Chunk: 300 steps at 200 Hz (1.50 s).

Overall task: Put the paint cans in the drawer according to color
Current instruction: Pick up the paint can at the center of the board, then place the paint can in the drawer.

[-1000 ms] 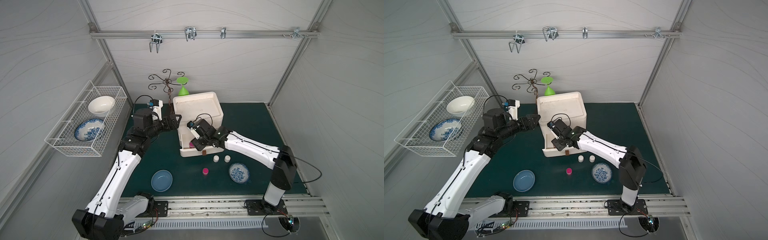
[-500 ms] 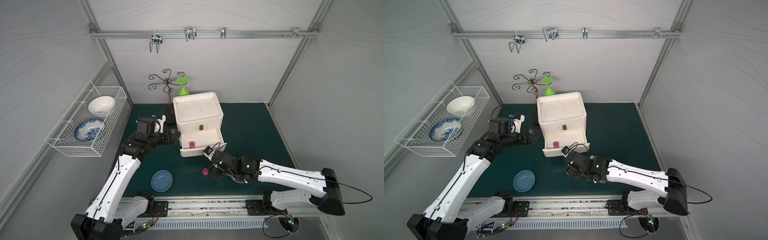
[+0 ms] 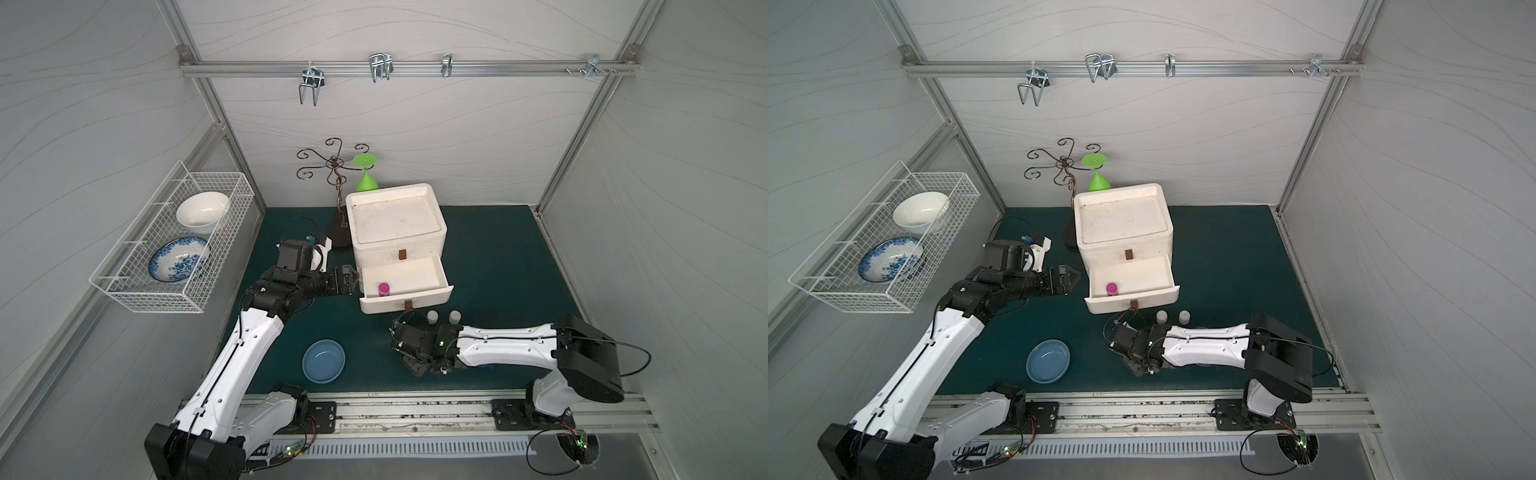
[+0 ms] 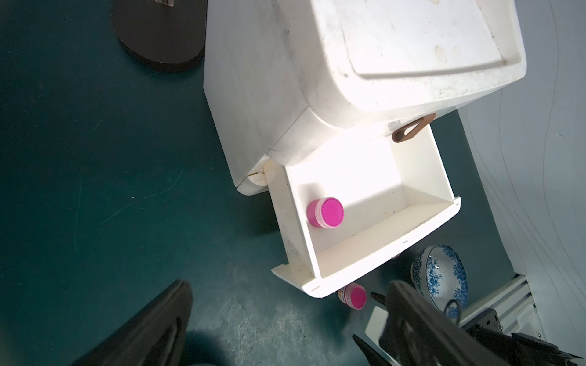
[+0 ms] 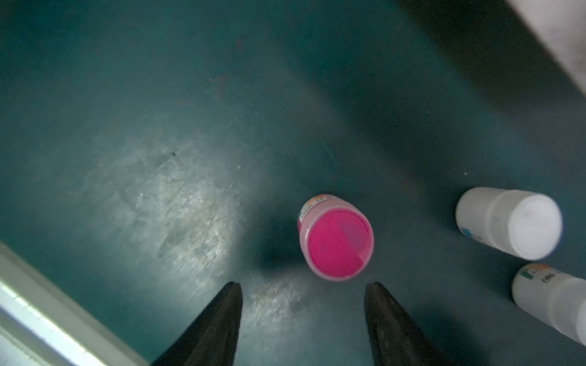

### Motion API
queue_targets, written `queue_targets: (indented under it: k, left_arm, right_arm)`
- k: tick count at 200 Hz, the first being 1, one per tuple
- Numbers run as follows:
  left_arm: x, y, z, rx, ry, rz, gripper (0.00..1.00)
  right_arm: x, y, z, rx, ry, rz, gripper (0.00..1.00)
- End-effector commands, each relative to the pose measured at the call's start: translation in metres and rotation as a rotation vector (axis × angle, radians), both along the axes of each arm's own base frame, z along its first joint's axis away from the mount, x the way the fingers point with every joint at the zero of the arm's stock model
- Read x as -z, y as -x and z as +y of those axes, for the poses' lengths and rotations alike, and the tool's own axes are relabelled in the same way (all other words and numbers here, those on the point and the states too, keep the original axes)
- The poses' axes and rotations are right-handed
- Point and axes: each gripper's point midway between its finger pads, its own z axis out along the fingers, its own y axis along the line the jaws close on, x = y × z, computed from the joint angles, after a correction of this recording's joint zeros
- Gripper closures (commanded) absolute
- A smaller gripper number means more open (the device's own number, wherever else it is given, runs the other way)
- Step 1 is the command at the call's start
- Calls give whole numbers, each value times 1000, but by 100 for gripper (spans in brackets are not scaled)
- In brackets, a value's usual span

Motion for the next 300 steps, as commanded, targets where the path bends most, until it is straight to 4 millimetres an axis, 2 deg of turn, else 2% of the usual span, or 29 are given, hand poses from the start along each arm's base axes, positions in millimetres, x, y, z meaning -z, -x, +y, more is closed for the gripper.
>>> queue_targets:
  k: [1, 22, 47, 89, 114, 137, 169, 194, 217, 235, 276, 300]
  left_arm:
    - [-4, -1, -5, 25, 7, -14, 0]
    - [-5, 0, -8, 32, 14, -14, 0]
    - [-6, 0, -9, 37, 19, -16, 0]
    - [-7, 1, -9, 37, 18, -22, 0]
    - [-8, 1, -8, 35, 18, -26, 0]
    - [-9, 1, -8, 35, 21, -28, 0]
    - [-12, 1, -7, 28, 24, -39, 0]
    - [-13, 1, -6, 21, 22, -46, 0]
    - [-12, 1, -6, 17, 19, -45, 0]
    - [-12, 1, -5, 13, 18, -44, 0]
    - [-13, 1, -6, 16, 24, -48, 1]
    - [-13, 2, -6, 17, 27, -47, 1]
  right_arm:
    - [2, -11, 14, 3, -42, 15, 36]
    - [7, -14, 18, -7, -55, 37, 44]
    - [5, -15, 24, -13, -62, 36, 48]
    - [3, -17, 29, -27, -59, 31, 79]
    - [-9, -14, 26, -35, -51, -8, 82]
    - [-50, -11, 27, -61, -76, -84, 79]
    - [-130, -18, 24, -64, -233, -160, 75]
    - [-182, -42, 15, -29, -330, -225, 73]
    - [-206, -76, 7, 27, -393, -241, 73]
    - [-208, -103, 2, 75, -428, -216, 73]
    - [-176, -149, -2, 161, -422, -156, 74]
    - [-156, -163, 1, 175, -401, -143, 74]
